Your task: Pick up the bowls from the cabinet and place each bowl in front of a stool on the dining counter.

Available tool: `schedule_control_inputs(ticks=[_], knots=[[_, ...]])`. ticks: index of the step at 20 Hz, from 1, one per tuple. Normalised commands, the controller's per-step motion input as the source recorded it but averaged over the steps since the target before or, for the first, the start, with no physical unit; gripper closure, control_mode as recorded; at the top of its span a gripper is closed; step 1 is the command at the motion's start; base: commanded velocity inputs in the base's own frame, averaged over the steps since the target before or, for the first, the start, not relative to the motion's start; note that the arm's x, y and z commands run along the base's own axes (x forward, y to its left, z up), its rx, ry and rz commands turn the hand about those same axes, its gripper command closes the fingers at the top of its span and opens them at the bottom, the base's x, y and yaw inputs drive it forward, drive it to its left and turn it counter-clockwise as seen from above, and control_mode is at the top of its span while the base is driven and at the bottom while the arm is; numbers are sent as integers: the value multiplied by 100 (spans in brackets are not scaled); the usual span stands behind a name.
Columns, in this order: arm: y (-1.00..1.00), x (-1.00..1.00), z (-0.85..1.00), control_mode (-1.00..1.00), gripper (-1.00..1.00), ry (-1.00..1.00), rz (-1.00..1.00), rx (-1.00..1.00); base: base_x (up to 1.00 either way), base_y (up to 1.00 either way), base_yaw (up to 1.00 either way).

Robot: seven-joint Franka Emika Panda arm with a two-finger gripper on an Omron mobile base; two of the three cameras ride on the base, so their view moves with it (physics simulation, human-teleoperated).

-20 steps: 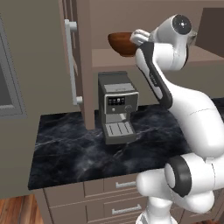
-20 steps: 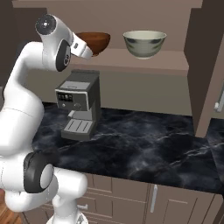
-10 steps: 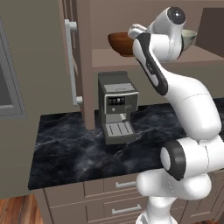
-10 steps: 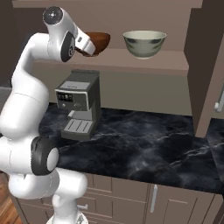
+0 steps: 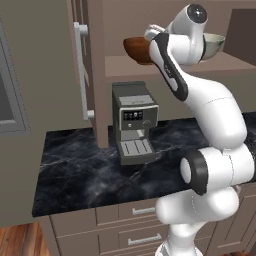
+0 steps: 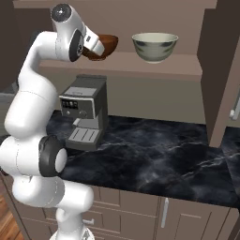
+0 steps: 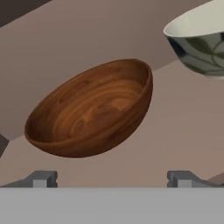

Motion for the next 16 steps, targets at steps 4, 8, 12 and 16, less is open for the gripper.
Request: schedule_control_inputs(ticks=[4,8,12,16], knots=[[0,26,0,-100,-100,0,0,0,0,0,0],[0,37,0,-100,-100,0,0,0,0,0,0],[0,39,-5,-100,-100,0,0,0,0,0,0],[0,34,-10,-100,-100,0,0,0,0,0,0]])
